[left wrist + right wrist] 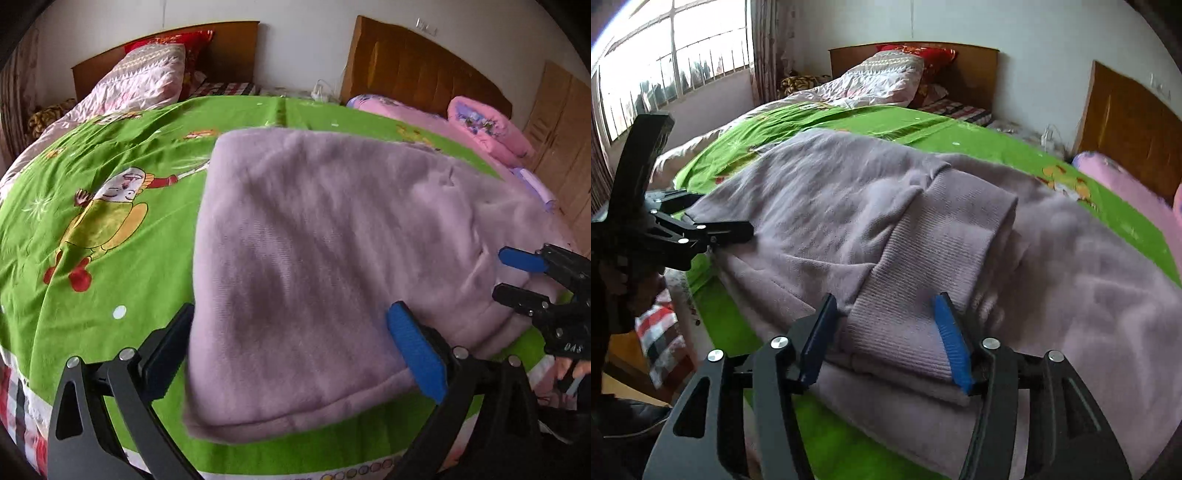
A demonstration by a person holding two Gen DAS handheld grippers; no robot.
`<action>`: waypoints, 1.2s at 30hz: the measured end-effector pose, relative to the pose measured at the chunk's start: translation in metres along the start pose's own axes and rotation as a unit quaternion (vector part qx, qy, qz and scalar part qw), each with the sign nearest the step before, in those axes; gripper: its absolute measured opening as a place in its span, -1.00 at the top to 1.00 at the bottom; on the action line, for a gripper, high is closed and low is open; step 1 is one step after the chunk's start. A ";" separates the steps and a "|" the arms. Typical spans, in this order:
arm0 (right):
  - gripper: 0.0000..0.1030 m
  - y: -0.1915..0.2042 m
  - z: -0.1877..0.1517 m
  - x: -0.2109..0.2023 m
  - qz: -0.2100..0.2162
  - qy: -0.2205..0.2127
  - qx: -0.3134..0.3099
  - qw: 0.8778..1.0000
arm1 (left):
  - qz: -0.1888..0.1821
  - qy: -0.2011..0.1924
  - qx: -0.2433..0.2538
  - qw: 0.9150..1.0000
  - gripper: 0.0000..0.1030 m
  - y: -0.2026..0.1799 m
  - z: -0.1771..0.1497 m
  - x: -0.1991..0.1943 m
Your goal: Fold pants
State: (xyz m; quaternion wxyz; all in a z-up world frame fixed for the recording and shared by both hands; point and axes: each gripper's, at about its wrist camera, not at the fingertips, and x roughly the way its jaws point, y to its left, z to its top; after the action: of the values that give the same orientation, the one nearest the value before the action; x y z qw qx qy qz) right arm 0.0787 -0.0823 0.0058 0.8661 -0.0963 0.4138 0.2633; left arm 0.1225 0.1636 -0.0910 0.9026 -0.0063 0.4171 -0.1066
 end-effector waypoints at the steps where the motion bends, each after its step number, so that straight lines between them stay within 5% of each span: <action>1: -0.16 -0.001 0.002 0.000 0.000 0.004 0.003 1.000 | 0.002 0.006 -0.004 1.000 -0.97 0.002 0.002 0.000; 7: -0.29 0.012 0.016 -0.011 -0.021 -0.020 0.002 1.000 | 0.020 -0.013 0.011 1.000 -0.96 -0.019 0.025 -0.019; 11: -0.41 0.022 0.007 0.009 -0.025 0.009 -0.029 0.999 | 0.022 0.003 0.022 1.000 -0.96 -0.034 0.052 -0.007; 19: -0.45 0.009 0.002 0.009 0.005 0.006 -0.007 1.000 | -0.043 0.059 -0.037 0.997 -0.96 -0.018 0.120 0.074; 23: -0.46 0.008 0.001 0.008 0.011 0.002 -0.005 1.000 | -0.056 0.052 -0.052 0.996 -0.97 -0.011 0.119 0.080; 29: -0.60 0.002 -0.002 0.000 0.018 0.002 0.006 1.000 | 0.025 0.064 -0.010 0.998 -0.97 -0.035 0.107 0.062; 33: -0.67 -0.030 -0.025 -0.017 -0.005 0.015 0.067 0.998 | 0.068 0.028 -0.007 0.997 -0.97 -0.029 0.070 0.026; 36: -0.60 -0.050 -0.049 -0.055 0.010 -0.031 0.106 0.994 | 0.083 0.024 -0.038 0.996 -0.97 -0.004 0.035 0.021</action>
State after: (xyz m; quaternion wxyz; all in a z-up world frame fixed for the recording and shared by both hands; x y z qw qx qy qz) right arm 0.0443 -0.1641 0.0142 0.8812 0.0086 0.4133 0.2295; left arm 0.1615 0.1527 -0.0833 0.8972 -0.0035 0.4413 -0.0155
